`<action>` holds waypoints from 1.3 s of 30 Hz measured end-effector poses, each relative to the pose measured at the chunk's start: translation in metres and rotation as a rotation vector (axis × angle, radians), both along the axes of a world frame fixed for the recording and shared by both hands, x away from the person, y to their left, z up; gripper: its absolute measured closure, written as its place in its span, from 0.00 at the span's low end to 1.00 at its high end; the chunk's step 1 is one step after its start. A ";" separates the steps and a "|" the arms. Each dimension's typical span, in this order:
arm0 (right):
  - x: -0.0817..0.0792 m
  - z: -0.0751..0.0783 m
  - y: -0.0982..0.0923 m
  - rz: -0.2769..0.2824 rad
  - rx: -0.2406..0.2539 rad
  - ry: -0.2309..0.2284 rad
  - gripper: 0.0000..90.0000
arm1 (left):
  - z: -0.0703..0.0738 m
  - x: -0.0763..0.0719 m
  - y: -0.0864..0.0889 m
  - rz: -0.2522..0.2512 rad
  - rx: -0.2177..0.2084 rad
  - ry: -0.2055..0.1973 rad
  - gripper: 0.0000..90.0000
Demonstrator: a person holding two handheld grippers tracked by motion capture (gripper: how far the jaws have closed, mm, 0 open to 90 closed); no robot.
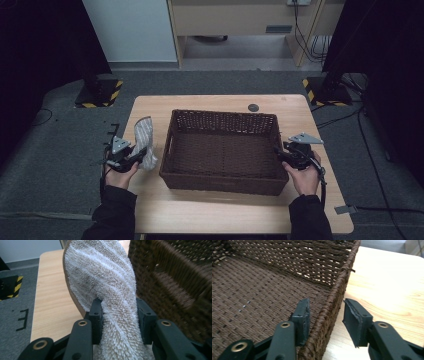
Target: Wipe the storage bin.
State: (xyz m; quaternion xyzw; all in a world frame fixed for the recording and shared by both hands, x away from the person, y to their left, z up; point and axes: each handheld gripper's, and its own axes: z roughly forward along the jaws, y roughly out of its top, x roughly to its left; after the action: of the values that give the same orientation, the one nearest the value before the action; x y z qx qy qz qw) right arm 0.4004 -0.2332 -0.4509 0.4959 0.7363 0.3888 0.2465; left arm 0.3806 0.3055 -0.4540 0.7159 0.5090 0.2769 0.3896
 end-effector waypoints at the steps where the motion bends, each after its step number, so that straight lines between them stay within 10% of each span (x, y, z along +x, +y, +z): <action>1: 0.001 -0.001 0.001 0.024 -0.004 -0.007 0.72 | 0.004 0.000 0.000 0.000 -0.010 -0.017 0.70; 16: -0.003 -0.003 0.008 0.106 0.014 -0.022 0.75 | 0.027 0.001 0.006 0.006 -0.051 -0.079 0.70; 24: -0.008 -0.002 0.005 0.119 0.014 -0.017 0.76 | 0.039 0.026 -0.002 -0.021 -0.053 -0.119 0.70; 39: -0.008 -0.002 0.006 0.117 -0.013 -0.024 0.74 | 0.010 0.073 -0.021 -0.122 -0.016 -0.070 0.71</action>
State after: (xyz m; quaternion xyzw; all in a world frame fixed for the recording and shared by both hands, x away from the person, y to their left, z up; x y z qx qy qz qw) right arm 0.3925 -0.2268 -0.4527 0.4459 0.7634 0.4037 0.2353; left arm 0.4532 0.2849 -0.4441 0.7323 0.4526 0.2737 0.4290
